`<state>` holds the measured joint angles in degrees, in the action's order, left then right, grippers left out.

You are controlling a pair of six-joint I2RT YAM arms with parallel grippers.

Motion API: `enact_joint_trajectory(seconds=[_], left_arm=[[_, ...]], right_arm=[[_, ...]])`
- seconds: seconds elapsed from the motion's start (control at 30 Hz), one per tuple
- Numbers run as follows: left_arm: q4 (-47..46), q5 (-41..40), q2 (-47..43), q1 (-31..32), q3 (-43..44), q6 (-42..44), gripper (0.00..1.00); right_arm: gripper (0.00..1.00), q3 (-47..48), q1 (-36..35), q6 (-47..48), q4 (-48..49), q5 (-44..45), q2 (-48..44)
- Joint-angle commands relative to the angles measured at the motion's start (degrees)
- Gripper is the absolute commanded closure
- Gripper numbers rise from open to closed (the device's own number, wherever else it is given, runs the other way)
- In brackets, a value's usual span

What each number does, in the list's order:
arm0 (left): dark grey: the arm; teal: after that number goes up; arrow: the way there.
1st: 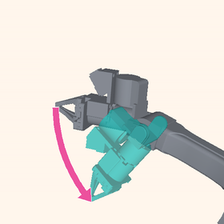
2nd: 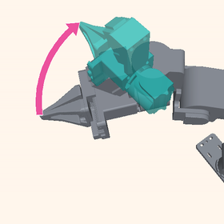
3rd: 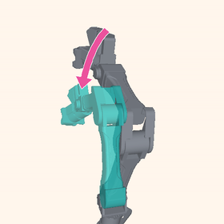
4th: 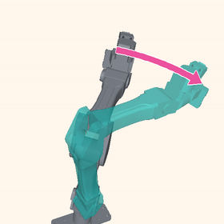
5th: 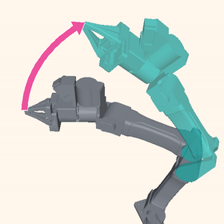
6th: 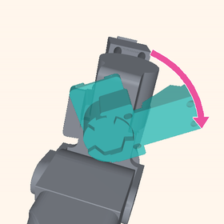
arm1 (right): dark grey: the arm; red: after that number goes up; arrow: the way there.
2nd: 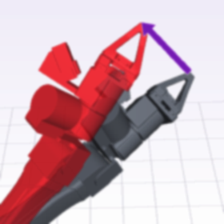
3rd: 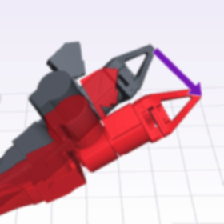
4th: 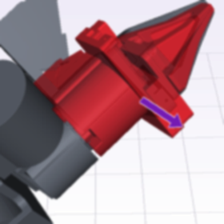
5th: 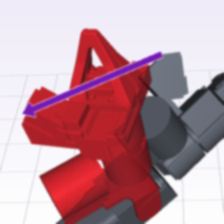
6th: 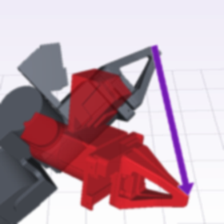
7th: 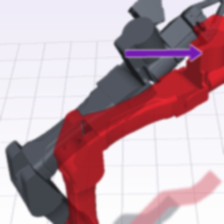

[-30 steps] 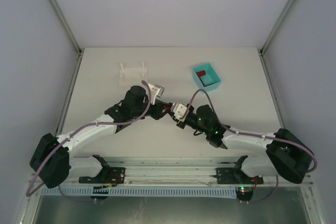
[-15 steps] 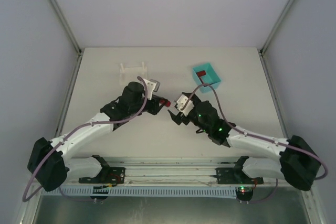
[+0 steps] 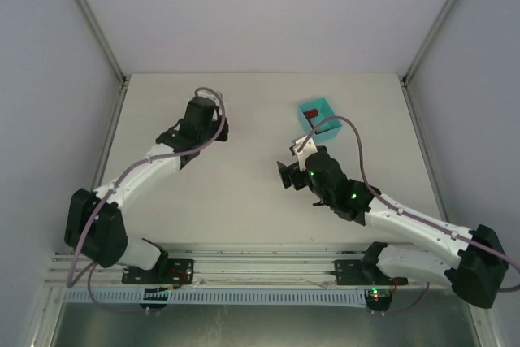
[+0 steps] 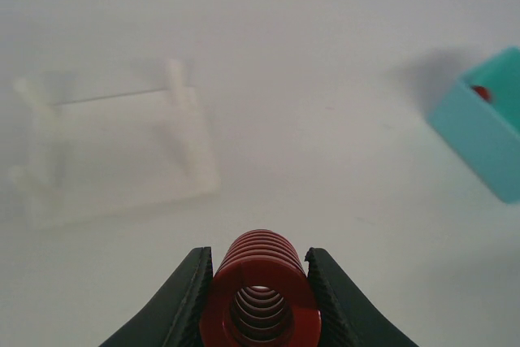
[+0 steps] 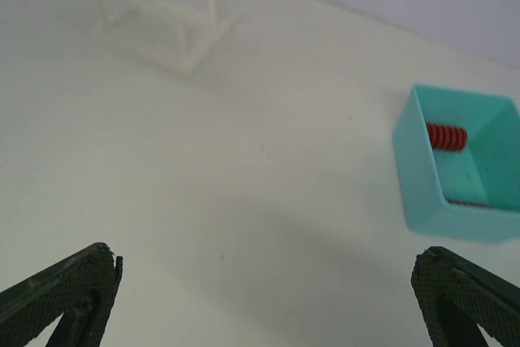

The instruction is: Install the large spring

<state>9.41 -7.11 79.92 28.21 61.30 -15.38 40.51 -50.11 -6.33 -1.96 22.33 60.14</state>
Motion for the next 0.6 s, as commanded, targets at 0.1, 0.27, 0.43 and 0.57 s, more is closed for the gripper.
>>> enact_joint_trajectory(seconds=[0.1,0.27,0.43,0.57], left_arm=[[2.63,-7.62,7.35,-8.88,9.39,4.23,1.00],[2.14,-7.70,13.84,-13.97,13.91,4.82,1.00],[2.09,-6.58,20.19,-17.62,19.43,5.04,1.00],[2.47,-5.59,24.93,-19.41,23.49,5.35,1.00]], right_arm=[[0.01,-1.48,0.14,-4.75,-4.09,5.95,2.27],[0.01,-3.36,0.18,-4.32,-2.01,6.92,1.09],[0.01,-4.14,0.26,-4.09,-1.11,8.30,0.22],[0.01,-4.43,0.29,-4.07,-1.04,9.62,-0.05]])
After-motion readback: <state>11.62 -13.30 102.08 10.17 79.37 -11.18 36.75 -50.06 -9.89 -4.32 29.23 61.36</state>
